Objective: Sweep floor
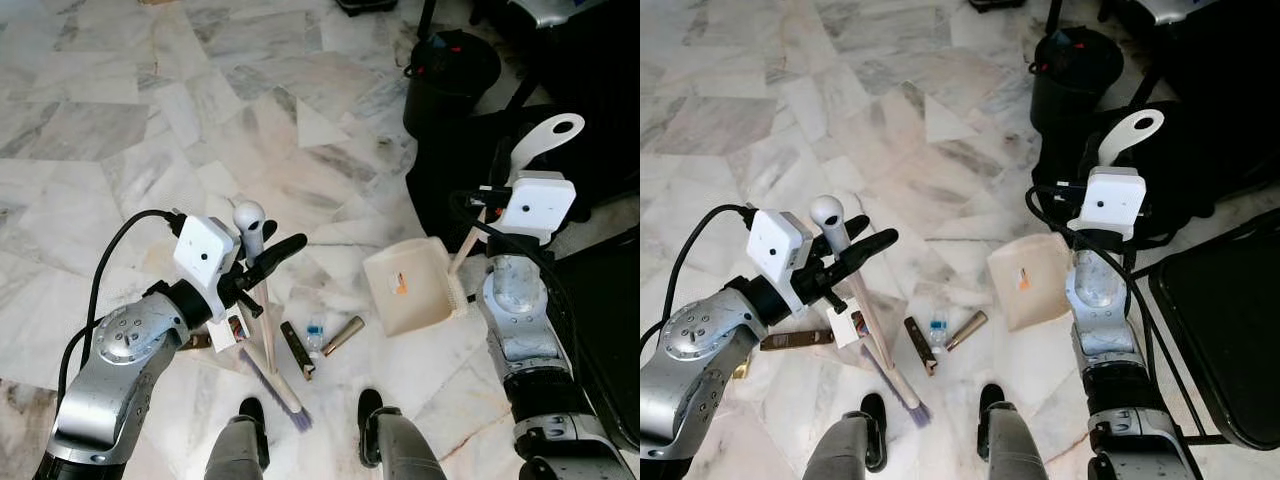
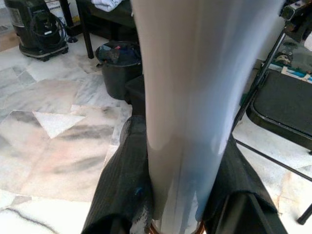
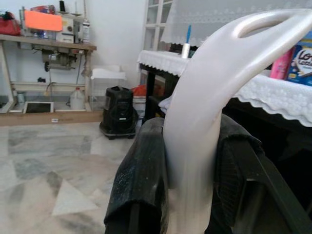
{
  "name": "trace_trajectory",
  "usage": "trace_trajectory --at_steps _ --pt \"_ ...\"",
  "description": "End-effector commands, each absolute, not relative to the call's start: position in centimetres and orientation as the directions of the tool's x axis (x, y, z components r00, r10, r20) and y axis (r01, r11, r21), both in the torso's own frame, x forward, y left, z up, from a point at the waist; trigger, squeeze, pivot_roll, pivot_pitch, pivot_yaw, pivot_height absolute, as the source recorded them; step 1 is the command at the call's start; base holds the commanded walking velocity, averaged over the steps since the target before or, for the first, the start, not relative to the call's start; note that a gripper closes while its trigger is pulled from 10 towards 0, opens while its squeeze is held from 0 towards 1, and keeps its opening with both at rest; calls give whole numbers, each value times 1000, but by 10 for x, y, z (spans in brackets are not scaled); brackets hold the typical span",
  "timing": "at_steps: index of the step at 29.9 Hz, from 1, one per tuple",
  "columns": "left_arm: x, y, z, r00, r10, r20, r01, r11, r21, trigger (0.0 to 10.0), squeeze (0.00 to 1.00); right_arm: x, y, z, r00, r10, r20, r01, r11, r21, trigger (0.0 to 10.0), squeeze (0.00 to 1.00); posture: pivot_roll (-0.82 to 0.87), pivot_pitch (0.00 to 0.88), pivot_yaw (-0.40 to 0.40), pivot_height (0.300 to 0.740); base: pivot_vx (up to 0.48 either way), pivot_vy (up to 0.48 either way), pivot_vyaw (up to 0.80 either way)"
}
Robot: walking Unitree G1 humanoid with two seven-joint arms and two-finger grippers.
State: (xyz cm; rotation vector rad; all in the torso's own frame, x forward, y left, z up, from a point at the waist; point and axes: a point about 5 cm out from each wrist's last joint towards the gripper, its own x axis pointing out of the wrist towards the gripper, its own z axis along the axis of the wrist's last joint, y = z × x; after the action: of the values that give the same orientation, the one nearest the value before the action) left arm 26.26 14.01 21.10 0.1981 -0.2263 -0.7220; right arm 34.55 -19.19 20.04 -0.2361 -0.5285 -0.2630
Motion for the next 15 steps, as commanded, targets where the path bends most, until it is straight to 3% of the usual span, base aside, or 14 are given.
trace_trajectory --at_steps 1,15 --pt "256 139 217 714 -683 155 634 724 272 10000 0 340 -191 197 830 -182 528 304 940 -153 10000 0 71 471 39 740 0 0 0" --pt "259 134 223 700 -691 182 631 717 295 10000 0 337 -190 183 858 -160 489 282 941 -187 10000 0 79 502 41 740 0 0 0"
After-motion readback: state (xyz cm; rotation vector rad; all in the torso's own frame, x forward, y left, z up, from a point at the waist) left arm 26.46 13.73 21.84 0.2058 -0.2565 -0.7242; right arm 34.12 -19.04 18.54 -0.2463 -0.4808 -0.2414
